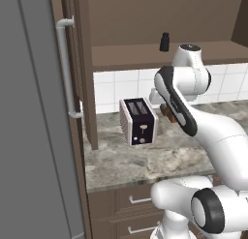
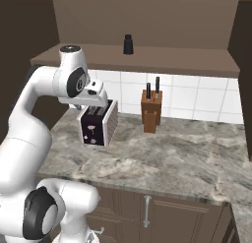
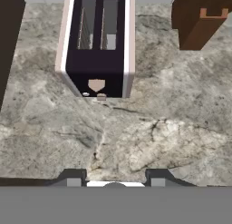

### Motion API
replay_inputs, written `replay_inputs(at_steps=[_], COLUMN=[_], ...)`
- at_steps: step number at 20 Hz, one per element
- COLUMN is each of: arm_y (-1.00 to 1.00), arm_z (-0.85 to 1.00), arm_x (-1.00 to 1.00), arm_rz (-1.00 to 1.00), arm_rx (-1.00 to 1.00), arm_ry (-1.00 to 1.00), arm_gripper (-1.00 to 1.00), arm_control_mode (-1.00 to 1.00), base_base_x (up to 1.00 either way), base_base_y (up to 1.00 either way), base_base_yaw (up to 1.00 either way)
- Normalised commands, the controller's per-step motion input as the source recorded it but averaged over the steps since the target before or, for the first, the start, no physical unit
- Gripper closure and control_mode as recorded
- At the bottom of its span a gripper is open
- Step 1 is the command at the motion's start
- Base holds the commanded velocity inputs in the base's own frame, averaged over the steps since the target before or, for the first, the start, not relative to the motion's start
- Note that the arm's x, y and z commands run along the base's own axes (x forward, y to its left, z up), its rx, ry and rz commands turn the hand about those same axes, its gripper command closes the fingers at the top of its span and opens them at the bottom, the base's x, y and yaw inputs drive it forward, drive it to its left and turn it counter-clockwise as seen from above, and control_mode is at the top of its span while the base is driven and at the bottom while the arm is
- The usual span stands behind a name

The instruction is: Retrieve the shaker from the cabinet and place it next the steak on a plate on the dining table.

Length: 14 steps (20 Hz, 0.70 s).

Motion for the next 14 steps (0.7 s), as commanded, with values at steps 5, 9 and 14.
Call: replay_inputs(at_steps=[5,9,14], arm_y=[-0.05,-0.17,-0.34], arm_z=[0.00,0.04,0.11], arm_x=[-0.16,-0.32,-0.19], arm_rz=[0.00,0.00,0.00], arm_rx=[0.00,0.00,0.00], arm_ry=[-0.11,-0.28,-0.42], arm_gripper=[-1.00,-1.00,-1.00], arm_control_mode=[-1.00,-1.00,-1.00], base_base_x=[0.00,0.00,0.00], base_base_y=[0.00,0.00,0.00], base_base_yaw=[0.00,0.00,0.00])
